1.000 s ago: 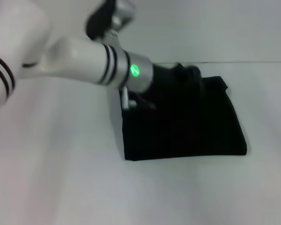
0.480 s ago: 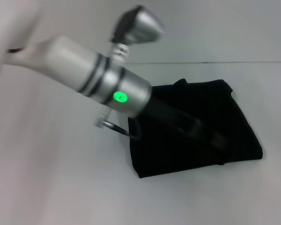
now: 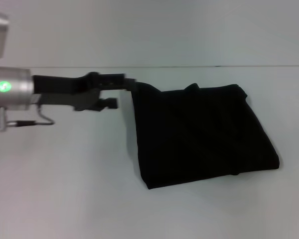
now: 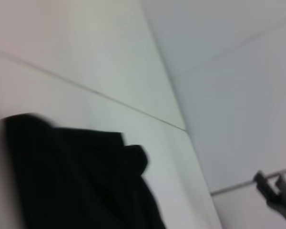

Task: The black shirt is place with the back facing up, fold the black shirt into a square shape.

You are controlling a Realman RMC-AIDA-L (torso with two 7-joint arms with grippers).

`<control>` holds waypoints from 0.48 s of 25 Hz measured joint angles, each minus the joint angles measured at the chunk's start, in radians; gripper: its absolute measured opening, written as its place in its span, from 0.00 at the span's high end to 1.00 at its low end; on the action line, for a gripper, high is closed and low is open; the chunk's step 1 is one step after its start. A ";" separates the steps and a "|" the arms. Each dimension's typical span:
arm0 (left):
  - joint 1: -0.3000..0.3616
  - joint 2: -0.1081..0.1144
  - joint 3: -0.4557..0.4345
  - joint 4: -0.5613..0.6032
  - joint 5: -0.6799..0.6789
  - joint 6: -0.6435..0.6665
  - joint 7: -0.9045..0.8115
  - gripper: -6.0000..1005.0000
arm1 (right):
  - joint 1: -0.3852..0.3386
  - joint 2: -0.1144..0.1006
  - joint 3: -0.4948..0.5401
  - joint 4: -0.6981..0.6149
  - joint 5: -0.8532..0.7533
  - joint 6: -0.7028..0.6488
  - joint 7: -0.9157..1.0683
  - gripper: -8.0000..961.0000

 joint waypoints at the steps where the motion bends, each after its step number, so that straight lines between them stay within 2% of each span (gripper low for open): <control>1: 0.007 0.005 -0.031 0.000 0.018 0.017 -0.004 0.15 | 0.021 -0.009 -0.033 -0.006 -0.041 -0.006 0.053 0.35; 4: 0.021 0.016 -0.125 0.004 0.072 0.048 0.003 0.07 | 0.106 -0.024 -0.150 -0.015 -0.177 -0.032 0.192 0.35; 6: 0.028 0.019 -0.171 0.007 0.089 0.051 0.014 0.07 | 0.161 -0.022 -0.203 -0.016 -0.252 -0.035 0.240 0.35; 9: 0.037 0.020 -0.212 0.013 0.096 0.048 0.030 0.07 | 0.256 -0.009 -0.282 -0.016 -0.381 -0.022 0.324 0.35; 12: 0.043 0.020 -0.238 0.016 0.093 0.043 0.046 0.08 | 0.350 0.013 -0.364 -0.016 -0.501 -0.002 0.394 0.35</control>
